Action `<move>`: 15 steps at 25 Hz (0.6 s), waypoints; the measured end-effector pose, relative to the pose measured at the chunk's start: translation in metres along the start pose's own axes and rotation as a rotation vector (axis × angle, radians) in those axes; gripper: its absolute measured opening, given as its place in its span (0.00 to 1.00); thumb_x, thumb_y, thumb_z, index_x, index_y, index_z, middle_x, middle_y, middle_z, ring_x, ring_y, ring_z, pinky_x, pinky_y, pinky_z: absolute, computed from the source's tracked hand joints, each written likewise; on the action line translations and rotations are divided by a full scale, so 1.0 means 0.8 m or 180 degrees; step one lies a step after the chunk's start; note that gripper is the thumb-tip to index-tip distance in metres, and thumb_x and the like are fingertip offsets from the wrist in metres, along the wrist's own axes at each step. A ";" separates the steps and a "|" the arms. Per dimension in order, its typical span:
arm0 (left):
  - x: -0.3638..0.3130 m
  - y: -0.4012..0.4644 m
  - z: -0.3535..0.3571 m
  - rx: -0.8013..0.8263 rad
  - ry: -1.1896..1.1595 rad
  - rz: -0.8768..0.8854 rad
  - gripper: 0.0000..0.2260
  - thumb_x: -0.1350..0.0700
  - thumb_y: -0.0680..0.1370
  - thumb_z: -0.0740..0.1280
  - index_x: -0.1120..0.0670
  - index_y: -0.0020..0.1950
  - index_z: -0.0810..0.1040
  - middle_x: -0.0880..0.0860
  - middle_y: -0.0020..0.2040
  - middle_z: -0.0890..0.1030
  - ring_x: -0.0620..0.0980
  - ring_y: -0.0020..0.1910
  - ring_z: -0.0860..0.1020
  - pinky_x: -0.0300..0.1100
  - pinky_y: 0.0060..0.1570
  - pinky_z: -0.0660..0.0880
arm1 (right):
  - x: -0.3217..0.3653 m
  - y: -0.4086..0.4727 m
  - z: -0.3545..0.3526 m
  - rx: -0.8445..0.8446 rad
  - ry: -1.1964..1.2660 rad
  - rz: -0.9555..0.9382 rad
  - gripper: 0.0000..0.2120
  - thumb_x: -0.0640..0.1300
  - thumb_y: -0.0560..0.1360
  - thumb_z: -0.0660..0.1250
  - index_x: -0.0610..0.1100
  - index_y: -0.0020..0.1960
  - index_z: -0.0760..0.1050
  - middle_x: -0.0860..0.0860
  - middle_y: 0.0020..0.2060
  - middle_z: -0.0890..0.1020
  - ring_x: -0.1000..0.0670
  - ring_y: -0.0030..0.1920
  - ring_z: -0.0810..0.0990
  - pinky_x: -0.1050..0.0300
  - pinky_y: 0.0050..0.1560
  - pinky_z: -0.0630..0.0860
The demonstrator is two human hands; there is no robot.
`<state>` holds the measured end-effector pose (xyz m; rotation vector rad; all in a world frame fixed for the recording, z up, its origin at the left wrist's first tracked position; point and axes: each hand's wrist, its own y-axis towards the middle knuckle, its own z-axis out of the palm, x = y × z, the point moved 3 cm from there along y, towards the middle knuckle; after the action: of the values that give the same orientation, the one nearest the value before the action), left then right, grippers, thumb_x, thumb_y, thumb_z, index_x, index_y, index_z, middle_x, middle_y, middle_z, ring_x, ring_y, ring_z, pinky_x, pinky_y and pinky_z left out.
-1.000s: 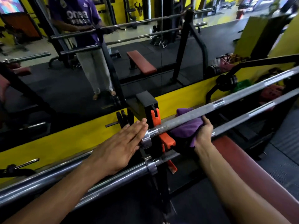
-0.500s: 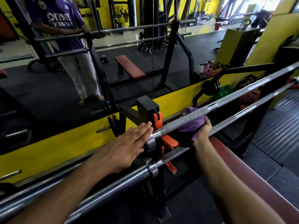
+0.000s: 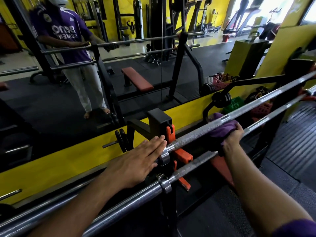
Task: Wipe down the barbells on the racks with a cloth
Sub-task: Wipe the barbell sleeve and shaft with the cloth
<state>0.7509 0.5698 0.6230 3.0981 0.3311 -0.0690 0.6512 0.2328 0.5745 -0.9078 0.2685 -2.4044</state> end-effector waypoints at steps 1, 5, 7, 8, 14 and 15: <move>0.000 0.000 0.000 -0.0017 0.0015 0.0008 0.31 0.46 0.86 0.49 0.47 0.80 0.30 0.41 0.78 0.27 0.36 0.76 0.29 0.39 0.74 0.30 | -0.003 0.006 -0.005 -0.0005 -0.0152 0.0061 0.29 0.55 0.81 0.52 0.34 0.65 0.77 0.41 0.45 0.85 0.42 0.46 0.82 0.55 0.45 0.79; 0.000 0.001 0.001 0.0038 -0.0025 -0.0026 0.31 0.45 0.84 0.46 0.46 0.80 0.30 0.41 0.78 0.27 0.36 0.76 0.29 0.39 0.74 0.30 | -0.058 -0.027 -0.007 0.0505 -0.0175 0.0492 0.26 0.55 0.72 0.60 0.36 0.59 0.78 0.40 0.43 0.85 0.42 0.40 0.85 0.55 0.42 0.82; -0.001 0.002 0.001 0.0067 -0.0015 -0.0017 0.31 0.44 0.83 0.45 0.47 0.80 0.30 0.41 0.78 0.27 0.36 0.76 0.29 0.40 0.74 0.31 | -0.094 -0.065 -0.004 0.0613 -0.0237 0.0800 0.24 0.56 0.76 0.57 0.37 0.56 0.76 0.43 0.40 0.84 0.44 0.38 0.84 0.55 0.43 0.80; -0.001 0.002 0.001 0.0051 0.0004 -0.0007 0.31 0.45 0.83 0.45 0.47 0.80 0.30 0.41 0.78 0.27 0.36 0.76 0.29 0.40 0.74 0.31 | -0.108 -0.079 -0.004 0.0595 -0.0379 0.0886 0.24 0.57 0.79 0.55 0.38 0.58 0.75 0.44 0.41 0.83 0.46 0.39 0.84 0.55 0.44 0.81; -0.001 0.002 0.000 0.0034 -0.0046 -0.0024 0.30 0.45 0.85 0.48 0.46 0.80 0.30 0.40 0.78 0.26 0.35 0.75 0.28 0.39 0.74 0.30 | -0.080 -0.101 -0.033 0.0564 -0.1766 0.0860 0.20 0.54 0.80 0.61 0.40 0.59 0.80 0.41 0.48 0.84 0.46 0.45 0.85 0.49 0.58 0.79; 0.000 0.002 0.000 0.0024 -0.0050 -0.0030 0.30 0.45 0.85 0.47 0.46 0.80 0.30 0.40 0.78 0.27 0.35 0.75 0.29 0.39 0.74 0.31 | -0.072 -0.111 -0.044 0.0555 -0.2117 0.0591 0.15 0.52 0.80 0.64 0.42 0.57 0.80 0.42 0.49 0.85 0.46 0.47 0.86 0.49 0.58 0.79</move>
<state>0.7510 0.5680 0.6230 3.1020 0.3460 -0.0947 0.6255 0.3383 0.5488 -1.4549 -0.1053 -1.8007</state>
